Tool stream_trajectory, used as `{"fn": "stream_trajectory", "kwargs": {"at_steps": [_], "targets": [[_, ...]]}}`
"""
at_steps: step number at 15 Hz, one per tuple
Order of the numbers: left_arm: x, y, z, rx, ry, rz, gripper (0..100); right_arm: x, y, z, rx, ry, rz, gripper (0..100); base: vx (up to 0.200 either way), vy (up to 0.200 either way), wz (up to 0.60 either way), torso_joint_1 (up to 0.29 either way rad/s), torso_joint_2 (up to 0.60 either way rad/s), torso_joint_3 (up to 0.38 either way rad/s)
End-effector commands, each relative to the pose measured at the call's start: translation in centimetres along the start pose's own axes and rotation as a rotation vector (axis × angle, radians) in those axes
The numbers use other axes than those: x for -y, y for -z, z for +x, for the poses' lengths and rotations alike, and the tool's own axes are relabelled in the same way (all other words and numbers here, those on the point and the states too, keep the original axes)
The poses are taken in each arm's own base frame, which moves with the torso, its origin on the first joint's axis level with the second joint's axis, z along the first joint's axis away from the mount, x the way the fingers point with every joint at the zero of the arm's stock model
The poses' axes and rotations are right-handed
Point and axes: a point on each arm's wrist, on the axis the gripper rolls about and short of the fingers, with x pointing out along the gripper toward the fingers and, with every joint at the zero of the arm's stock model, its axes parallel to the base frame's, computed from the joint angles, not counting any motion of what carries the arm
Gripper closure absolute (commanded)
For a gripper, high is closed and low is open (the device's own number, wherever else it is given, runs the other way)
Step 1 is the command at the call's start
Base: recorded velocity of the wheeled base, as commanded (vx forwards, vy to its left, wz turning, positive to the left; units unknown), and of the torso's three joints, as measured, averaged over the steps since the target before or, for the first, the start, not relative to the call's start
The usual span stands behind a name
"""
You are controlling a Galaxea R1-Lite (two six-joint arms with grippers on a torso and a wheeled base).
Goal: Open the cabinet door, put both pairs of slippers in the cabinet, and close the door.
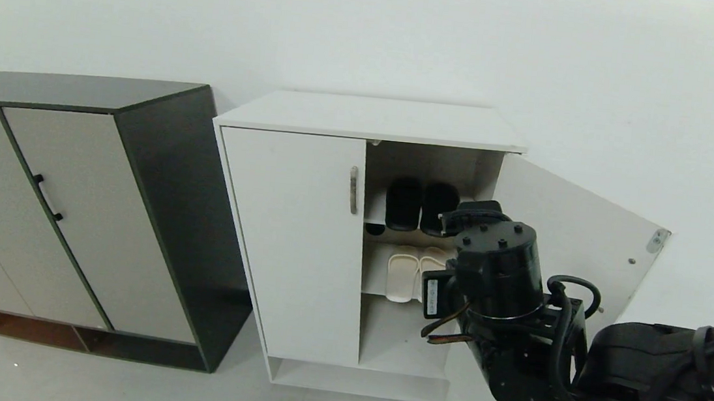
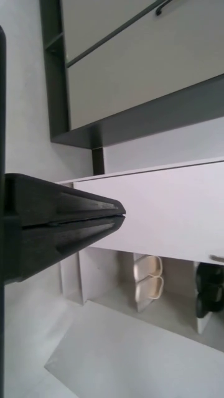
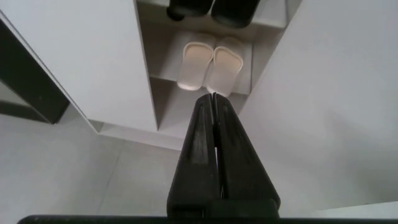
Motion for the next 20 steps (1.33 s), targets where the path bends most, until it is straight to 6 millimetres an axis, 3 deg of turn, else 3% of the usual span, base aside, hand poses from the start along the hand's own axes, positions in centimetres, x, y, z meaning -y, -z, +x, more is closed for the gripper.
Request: {"fn": "stream_trajectory", "kwargs": {"at_steps": [1, 16, 20], "targets": [[0.00, 0.00, 0.01, -0.002, 0.000, 0.000, 100, 0.00, 0.03, 0.04, 0.000, 0.001, 0.000, 100, 0.000, 0.000, 0.00, 0.159, -0.46, -0.320], [0.00, 0.00, 0.01, -0.002, 0.000, 0.000, 100, 0.12, 0.17, 0.02, 0.003, 0.002, -0.003, 100, 0.000, 0.000, 0.00, 0.200, -0.51, -0.310], [0.00, 0.00, 0.01, -0.002, 0.000, 0.000, 100, 0.15, 0.38, 0.04, 0.002, 0.002, -0.013, 100, 0.000, 0.000, 0.00, 0.057, -0.12, -0.073]]}}
